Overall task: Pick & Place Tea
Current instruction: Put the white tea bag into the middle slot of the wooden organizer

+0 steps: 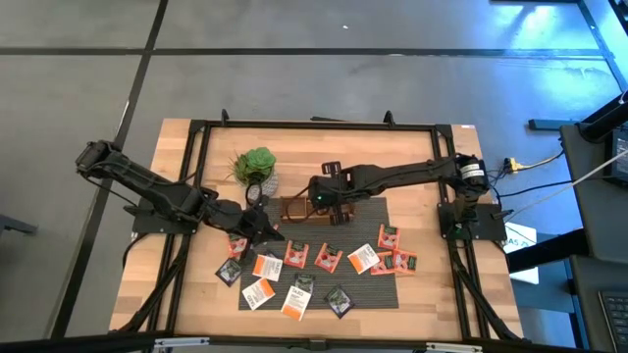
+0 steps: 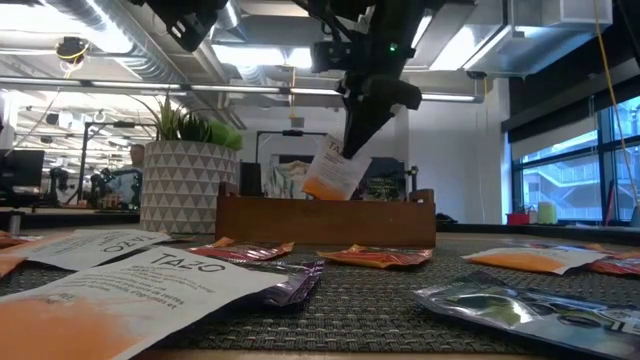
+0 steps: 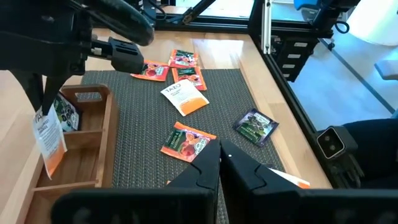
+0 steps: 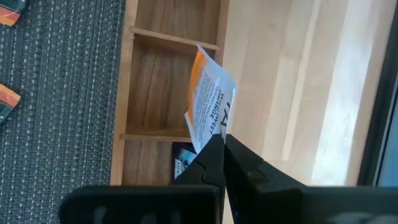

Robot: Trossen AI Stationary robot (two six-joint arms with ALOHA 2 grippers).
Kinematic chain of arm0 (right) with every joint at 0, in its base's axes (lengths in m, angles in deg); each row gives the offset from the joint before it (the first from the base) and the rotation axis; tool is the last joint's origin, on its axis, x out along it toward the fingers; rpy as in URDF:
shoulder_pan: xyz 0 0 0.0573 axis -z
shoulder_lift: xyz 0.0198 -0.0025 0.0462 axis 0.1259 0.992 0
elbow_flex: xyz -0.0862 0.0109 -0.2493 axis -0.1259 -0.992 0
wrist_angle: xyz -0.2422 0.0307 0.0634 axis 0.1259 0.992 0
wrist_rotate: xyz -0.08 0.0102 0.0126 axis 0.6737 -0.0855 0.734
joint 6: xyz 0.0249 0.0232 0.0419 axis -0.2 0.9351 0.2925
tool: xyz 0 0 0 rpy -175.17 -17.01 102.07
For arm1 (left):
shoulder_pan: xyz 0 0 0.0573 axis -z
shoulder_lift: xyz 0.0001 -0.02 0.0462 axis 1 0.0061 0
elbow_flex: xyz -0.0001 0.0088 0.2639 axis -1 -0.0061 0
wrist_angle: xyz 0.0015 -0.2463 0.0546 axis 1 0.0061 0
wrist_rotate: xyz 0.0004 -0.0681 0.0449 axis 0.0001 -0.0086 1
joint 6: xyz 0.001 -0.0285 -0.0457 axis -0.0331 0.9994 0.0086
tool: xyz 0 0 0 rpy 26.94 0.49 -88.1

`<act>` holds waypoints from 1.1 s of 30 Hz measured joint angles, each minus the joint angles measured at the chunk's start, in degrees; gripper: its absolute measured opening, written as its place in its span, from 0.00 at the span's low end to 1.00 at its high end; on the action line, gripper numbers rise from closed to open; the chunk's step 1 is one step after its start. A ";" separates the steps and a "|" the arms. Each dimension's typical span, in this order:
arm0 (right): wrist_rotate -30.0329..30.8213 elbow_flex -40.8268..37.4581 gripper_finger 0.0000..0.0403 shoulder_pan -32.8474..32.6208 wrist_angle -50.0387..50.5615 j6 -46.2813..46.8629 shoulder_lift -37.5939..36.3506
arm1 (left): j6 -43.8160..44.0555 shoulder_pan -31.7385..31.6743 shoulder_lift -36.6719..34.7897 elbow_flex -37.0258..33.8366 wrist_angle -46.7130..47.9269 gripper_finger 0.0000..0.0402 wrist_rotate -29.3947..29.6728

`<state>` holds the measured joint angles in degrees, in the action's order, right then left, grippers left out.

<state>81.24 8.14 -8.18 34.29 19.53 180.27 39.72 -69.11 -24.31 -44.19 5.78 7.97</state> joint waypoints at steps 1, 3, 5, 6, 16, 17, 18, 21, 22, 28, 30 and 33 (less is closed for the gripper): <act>0.01 0.00 0.03 0.00 -0.02 0.00 0.00 | 0.00 0.00 0.00 0.00 0.00 0.02 0.00; 0.01 0.00 0.03 0.00 -0.02 0.00 0.00 | 0.00 0.00 0.00 0.00 0.00 0.02 0.00; 0.01 0.00 0.03 0.00 -0.02 0.00 0.00 | 0.00 0.00 0.00 0.00 0.00 0.02 0.00; 0.01 0.00 0.03 0.00 -0.02 0.00 0.00 | 0.00 0.00 0.00 0.00 0.00 0.02 0.00; 0.07 0.00 0.07 0.00 -0.02 -2.48 -0.02 | 0.00 0.00 0.00 0.00 0.00 0.02 0.02; 0.07 0.00 0.08 0.00 -0.02 -2.98 -0.02 | 0.00 0.00 0.00 0.02 0.00 0.02 0.01; 0.09 0.00 0.08 0.00 -0.02 -3.17 -0.02 | 0.00 0.00 0.00 0.02 0.00 0.02 0.00; 0.12 -0.02 0.10 0.09 -0.04 -3.17 -0.02 | 0.00 0.00 0.00 0.02 -0.02 0.01 0.02; 0.32 -0.02 0.10 0.11 -0.04 -2.99 -0.02 | 0.00 0.00 0.00 0.02 0.00 0.01 0.02; 4.06 -0.07 0.11 0.07 -2.07 0.75 -0.07 | 0.02 0.00 0.00 0.02 -0.02 0.02 0.01; 2.40 -0.07 0.11 0.10 -2.05 1.52 -0.09 | 0.02 0.00 0.00 0.02 -0.02 0.02 0.00; -3.13 -0.07 0.11 -0.23 -2.13 2.35 -0.09 | 0.15 0.00 0.00 0.02 -0.02 0.01 0.01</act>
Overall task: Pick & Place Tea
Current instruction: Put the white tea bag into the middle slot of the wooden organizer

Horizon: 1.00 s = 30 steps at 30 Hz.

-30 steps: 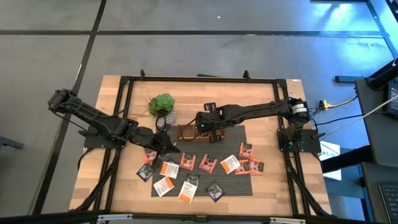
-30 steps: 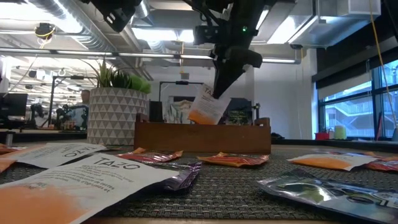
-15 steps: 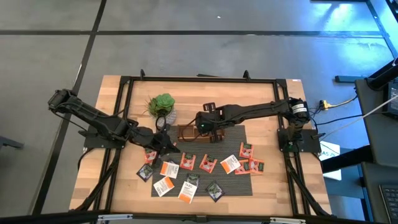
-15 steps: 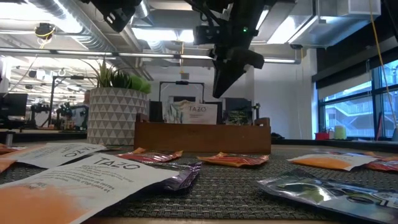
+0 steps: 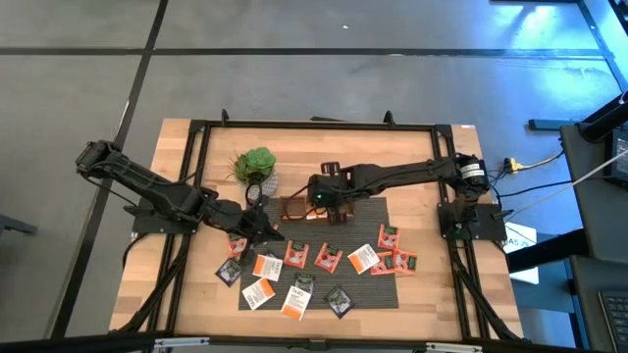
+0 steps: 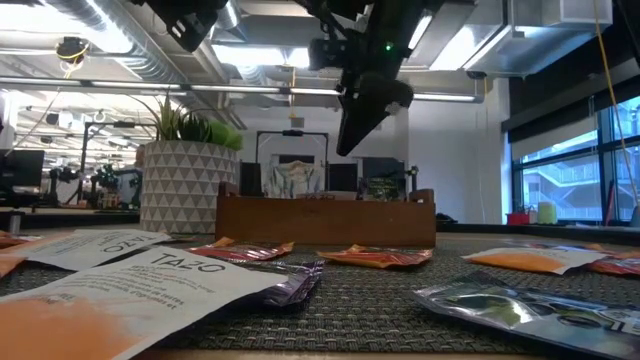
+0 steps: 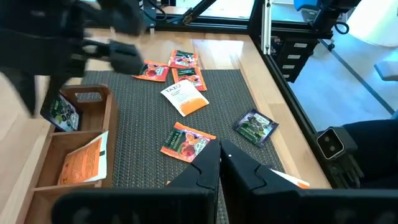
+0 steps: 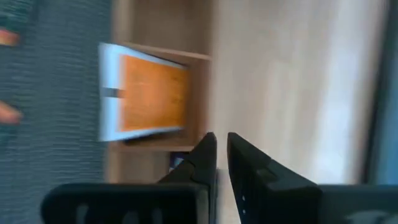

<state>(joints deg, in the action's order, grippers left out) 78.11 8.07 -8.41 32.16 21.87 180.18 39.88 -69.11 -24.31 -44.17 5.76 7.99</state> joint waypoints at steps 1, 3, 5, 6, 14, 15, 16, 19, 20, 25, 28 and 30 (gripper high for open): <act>-2.55 0.00 0.11 -0.33 -0.16 0.85 0.00 | 0.00 0.00 0.00 0.00 0.00 0.01 -0.01; -6.79 0.00 0.11 -1.33 -0.47 1.43 0.00 | -0.01 0.00 0.00 0.00 0.00 0.02 -0.01; -8.46 0.00 0.11 -2.63 -0.71 2.22 0.00 | -0.02 0.00 0.00 0.00 0.02 0.02 -0.01; -8.72 0.00 0.11 -3.31 -0.82 2.41 0.00 | -0.02 0.00 0.00 0.00 0.00 0.02 -0.01; -9.41 -3.63 0.11 -7.23 -6.49 2.27 -0.04 | -0.07 0.00 -0.02 0.00 0.02 0.02 -0.01; -9.38 -4.65 0.11 -7.28 -7.71 2.25 0.05 | -0.06 0.00 0.00 0.00 0.02 0.02 -0.01; -9.29 -5.61 0.11 -7.29 -8.95 2.19 0.18 | -0.07 0.00 -0.01 0.00 0.02 0.02 -0.01; -7.77 -7.25 0.11 -7.28 -9.84 2.36 0.39 | -0.07 -0.01 -0.01 0.00 0.02 0.03 -0.01; -7.27 -7.40 0.11 -7.23 -10.37 2.49 0.38 | -0.07 0.00 -0.02 0.00 0.02 0.03 -0.01; -7.27 -7.94 0.11 -6.55 -11.32 2.44 0.63 | -0.13 0.00 -0.02 0.00 0.02 0.03 -0.01; -7.27 -7.96 0.11 -6.30 -11.40 2.21 1.37 | -0.11 -0.01 -0.02 0.00 0.02 0.03 -0.01; -7.25 -7.93 0.11 -6.26 -12.40 2.16 2.01 | -0.15 -0.01 -0.02 0.00 0.01 0.03 -0.04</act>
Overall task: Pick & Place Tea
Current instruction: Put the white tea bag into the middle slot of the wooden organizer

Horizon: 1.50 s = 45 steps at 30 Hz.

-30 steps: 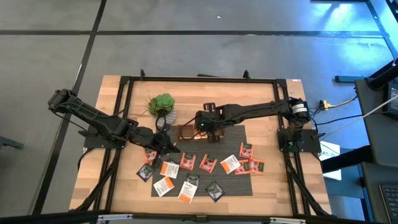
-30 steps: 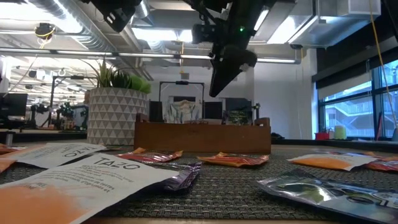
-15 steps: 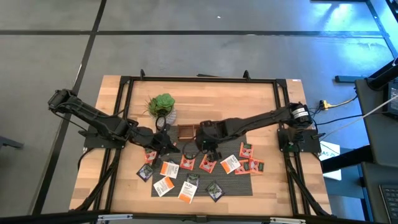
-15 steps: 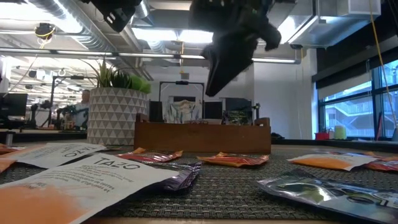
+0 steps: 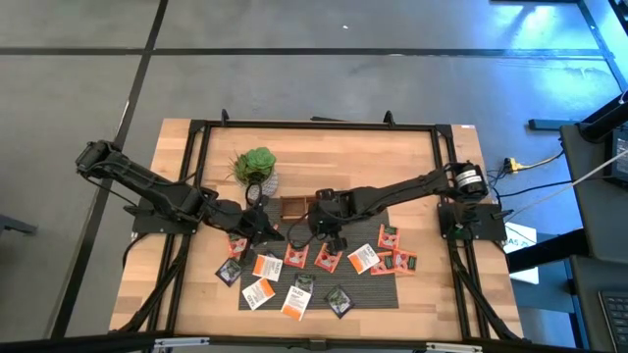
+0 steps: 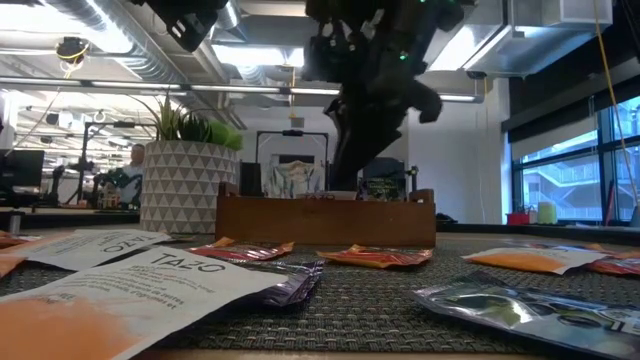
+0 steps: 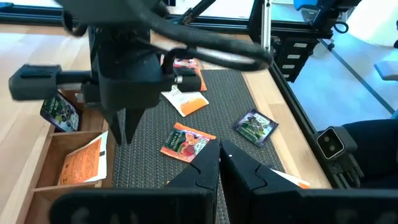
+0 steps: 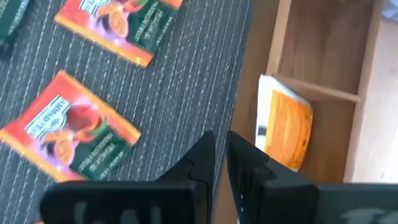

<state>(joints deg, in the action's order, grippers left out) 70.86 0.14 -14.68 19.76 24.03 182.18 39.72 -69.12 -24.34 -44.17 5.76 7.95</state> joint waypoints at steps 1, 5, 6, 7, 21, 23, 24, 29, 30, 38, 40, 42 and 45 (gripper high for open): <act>0.00 -0.02 0.11 0.07 0.40 -0.02 0.10 | 0.00 -0.02 0.00 0.00 0.01 0.03 0.00; 0.95 0.00 0.11 0.18 -0.04 -0.07 0.60 | 0.00 -0.01 0.00 0.00 0.25 0.02 0.00; 1.73 0.00 0.11 0.18 0.00 -0.07 0.60 | 0.02 -0.01 0.00 0.00 0.22 0.02 0.01; 2.53 0.00 0.11 0.18 -0.11 -0.16 0.60 | 0.02 0.00 0.00 0.00 0.31 0.02 0.00; 3.01 0.00 0.11 1.70 0.63 -1.83 0.62 | 0.10 0.00 0.00 0.00 0.43 0.02 0.02; 1.65 0.00 0.11 1.67 0.58 -2.21 0.62 | 0.09 -0.01 0.00 0.00 0.43 0.02 0.02; 0.92 0.00 0.11 1.60 0.54 -2.36 0.62 | 0.07 0.00 0.00 0.00 0.42 0.02 0.02; -0.45 0.02 0.11 1.57 0.27 -2.65 1.05 | 0.04 0.00 0.00 0.00 0.43 0.02 0.02; -0.46 0.02 0.11 1.61 0.24 -2.65 1.22 | 0.04 -0.01 0.00 0.00 0.43 0.02 0.02; -0.27 0.02 0.11 1.60 -0.11 -2.62 1.71 | 0.02 -0.02 0.00 0.00 0.76 0.02 0.02; 1.36 0.35 0.11 1.57 0.36 -2.58 1.72 | 0.00 0.00 0.00 0.00 0.80 0.02 0.02; 3.53 1.11 0.11 1.35 0.82 -2.58 1.73 | -0.02 -0.01 0.00 0.00 0.78 0.02 0.04; 6.14 2.66 0.11 1.01 1.55 -2.58 1.73 | -0.02 0.00 0.00 0.00 0.82 0.01 0.08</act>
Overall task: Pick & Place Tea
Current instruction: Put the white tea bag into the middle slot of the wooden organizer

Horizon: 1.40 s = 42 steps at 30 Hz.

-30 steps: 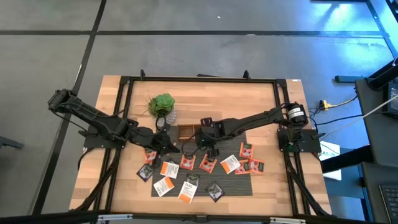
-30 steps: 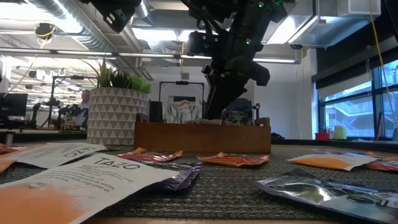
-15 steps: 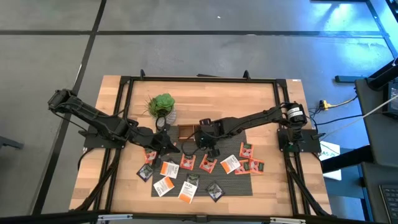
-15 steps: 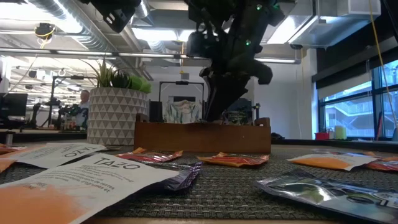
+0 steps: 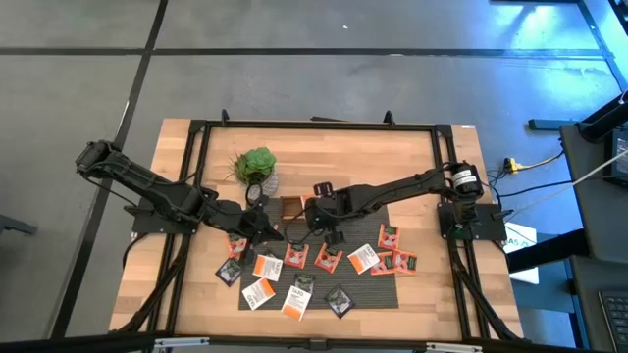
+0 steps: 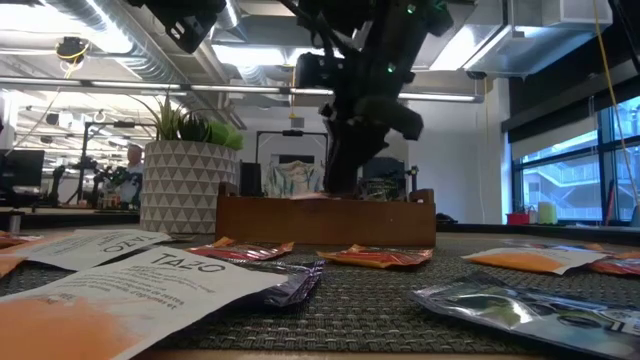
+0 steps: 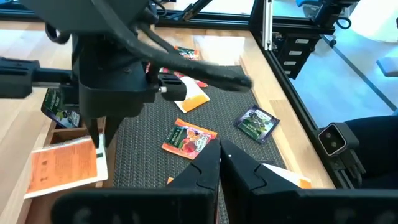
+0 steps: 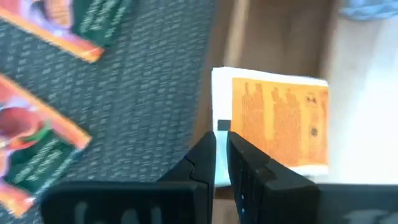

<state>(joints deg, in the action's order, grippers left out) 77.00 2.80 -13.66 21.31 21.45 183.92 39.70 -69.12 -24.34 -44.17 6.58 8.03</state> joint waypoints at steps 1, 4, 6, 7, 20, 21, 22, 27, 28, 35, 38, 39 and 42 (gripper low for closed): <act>0.00 0.58 0.11 -0.13 0.41 -0.08 0.00 | 0.01 -0.01 0.00 0.00 -0.02 0.01 0.00; -0.07 1.71 0.11 -0.54 0.61 0.37 0.00 | 0.04 -0.02 0.00 0.00 0.00 0.01 0.00; -0.08 1.79 0.11 -0.65 1.37 1.43 0.00 | 0.02 0.00 0.00 0.00 0.00 0.02 0.00; -0.11 1.79 0.11 -0.71 1.90 1.98 0.00 | 0.02 0.00 0.00 0.00 0.00 0.02 0.00; 0.73 0.26 0.11 -0.03 0.04 0.12 -0.04 | 0.17 -0.02 0.48 0.00 0.63 0.01 4.53; 0.31 -0.18 0.11 -0.06 -0.38 -0.51 -0.03 | 0.17 -0.02 0.70 0.00 0.33 0.01 4.44; 0.33 -0.39 0.11 -0.12 -0.50 -1.09 -0.02 | 0.15 -0.02 0.81 0.00 0.46 0.01 4.44; 0.37 0.03 0.18 -0.14 -0.52 -0.54 -0.04 | 0.09 -0.02 1.61 0.00 0.44 0.02 4.48; 0.36 0.51 0.21 -0.11 -0.61 -0.17 -0.04 | 0.09 -0.02 1.81 0.00 0.34 0.02 4.48; -0.44 0.12 0.44 -0.14 -6.50 -2.58 -0.11 | -0.02 -0.02 2.80 0.00 0.32 0.03 4.48; 1.82 -1.93 0.49 -0.55 -7.75 -6.25 0.03 | -0.02 -0.02 2.80 0.00 0.40 0.03 4.48; 3.51 -2.46 0.50 -0.74 -8.81 -6.68 0.02 | -0.02 -0.02 2.82 0.00 0.42 0.02 4.46; 8.82 -4.69 0.50 -1.46 -12.61 -8.28 -0.09 | -0.02 -0.02 2.82 0.00 0.42 0.02 4.46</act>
<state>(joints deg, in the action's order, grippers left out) 85.82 -1.89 -15.12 8.70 13.17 183.83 39.68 -69.14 -21.52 -44.17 7.00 12.50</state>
